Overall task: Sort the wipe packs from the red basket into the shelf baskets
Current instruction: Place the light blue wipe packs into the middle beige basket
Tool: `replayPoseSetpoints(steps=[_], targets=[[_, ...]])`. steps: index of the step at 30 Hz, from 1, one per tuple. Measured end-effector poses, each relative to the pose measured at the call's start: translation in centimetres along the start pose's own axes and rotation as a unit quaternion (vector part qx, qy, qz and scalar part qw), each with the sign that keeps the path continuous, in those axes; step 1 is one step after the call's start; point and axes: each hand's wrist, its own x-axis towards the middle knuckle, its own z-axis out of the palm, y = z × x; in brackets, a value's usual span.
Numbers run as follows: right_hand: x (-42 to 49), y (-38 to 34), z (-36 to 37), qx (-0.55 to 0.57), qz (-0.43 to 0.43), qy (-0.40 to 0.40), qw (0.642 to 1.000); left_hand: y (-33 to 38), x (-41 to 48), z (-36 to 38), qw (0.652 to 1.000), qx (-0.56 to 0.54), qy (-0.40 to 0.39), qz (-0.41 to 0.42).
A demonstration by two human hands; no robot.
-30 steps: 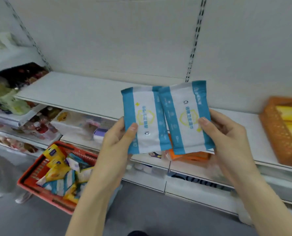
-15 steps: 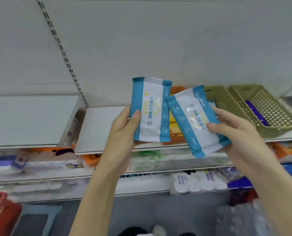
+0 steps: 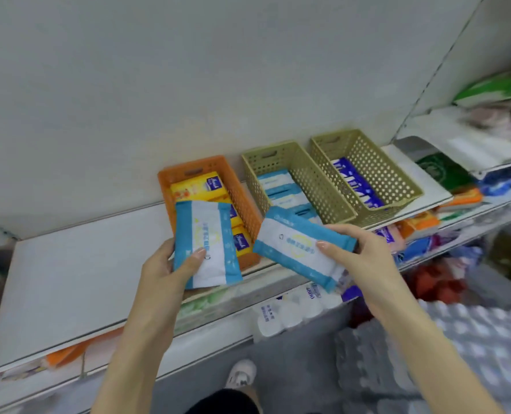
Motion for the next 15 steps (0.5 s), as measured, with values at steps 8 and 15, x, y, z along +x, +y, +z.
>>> replayPoseSetpoints(steps=[8,15], targets=[[11.1,1.8,-5.9,-0.089,0.004,0.150,0.985,-0.1,7.8,3.3,1.000,0.016,-0.007,-0.023],[20.1,4.2,-1.9,-0.020,0.074,0.044,0.996,-1.2,10.7,6.7,0.995,0.034,0.059,-0.066]])
